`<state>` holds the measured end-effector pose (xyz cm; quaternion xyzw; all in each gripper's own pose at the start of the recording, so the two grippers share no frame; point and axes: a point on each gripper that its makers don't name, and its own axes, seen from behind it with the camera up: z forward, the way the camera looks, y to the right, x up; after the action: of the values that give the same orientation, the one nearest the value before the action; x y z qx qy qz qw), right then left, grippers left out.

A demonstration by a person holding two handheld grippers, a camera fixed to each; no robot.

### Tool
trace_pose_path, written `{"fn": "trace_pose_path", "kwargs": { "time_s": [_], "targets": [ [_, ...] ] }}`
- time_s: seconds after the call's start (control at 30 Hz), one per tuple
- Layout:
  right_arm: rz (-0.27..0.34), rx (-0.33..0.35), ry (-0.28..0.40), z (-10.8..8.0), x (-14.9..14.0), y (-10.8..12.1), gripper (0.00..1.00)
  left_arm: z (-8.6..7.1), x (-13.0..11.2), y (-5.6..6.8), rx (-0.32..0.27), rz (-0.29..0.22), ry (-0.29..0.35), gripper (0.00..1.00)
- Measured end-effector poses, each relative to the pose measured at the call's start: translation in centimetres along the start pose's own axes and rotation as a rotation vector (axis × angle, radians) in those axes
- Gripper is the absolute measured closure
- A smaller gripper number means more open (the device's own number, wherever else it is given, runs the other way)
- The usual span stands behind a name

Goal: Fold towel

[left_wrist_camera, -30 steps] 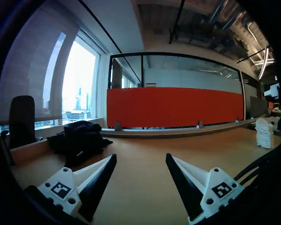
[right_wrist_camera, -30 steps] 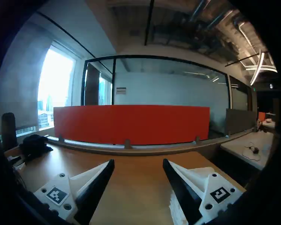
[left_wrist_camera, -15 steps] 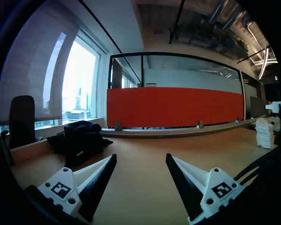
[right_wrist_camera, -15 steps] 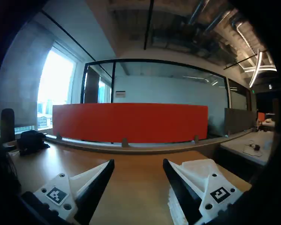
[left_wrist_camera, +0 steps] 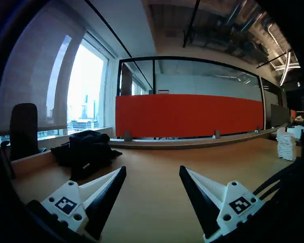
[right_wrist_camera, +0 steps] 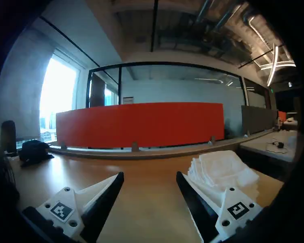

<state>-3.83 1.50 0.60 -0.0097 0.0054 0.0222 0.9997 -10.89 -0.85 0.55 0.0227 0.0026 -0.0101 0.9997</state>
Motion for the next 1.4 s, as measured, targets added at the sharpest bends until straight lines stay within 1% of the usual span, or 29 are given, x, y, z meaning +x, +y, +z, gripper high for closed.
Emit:
{"fn": "trace_pose_path", "kwargs": {
  "time_s": [0.2, 0.47, 0.67, 1.1, 1.4],
  "targets": [
    [0.009, -0.013, -0.005, -0.2, -1.0, 0.4, 0.0, 0.0, 0.0, -0.1, 0.0, 0.0, 0.0, 0.03],
    [0.015, -0.007, -0.003, -0.3, -1.2, 0.3, 0.0, 0.0, 0.0, 0.0, 0.0, 0.0, 0.0, 0.03],
    [0.017, -0.002, -0.008, -0.2, -2.1, 0.1, 0.0, 0.0, 0.0, 0.0, 0.0, 0.0, 0.0, 0.03],
    [-0.012, 0.018, 0.008, -0.3, -1.9, -0.7, 0.0, -0.1, 0.0, -0.1, 0.0, 0.0, 0.0, 0.03],
    [-0.046, 0.024, 0.01, -0.5, -2.2, -1.2, 0.0, -0.1, 0.0, -0.1, 0.0, 0.0, 0.0, 0.03]
  ]
}}
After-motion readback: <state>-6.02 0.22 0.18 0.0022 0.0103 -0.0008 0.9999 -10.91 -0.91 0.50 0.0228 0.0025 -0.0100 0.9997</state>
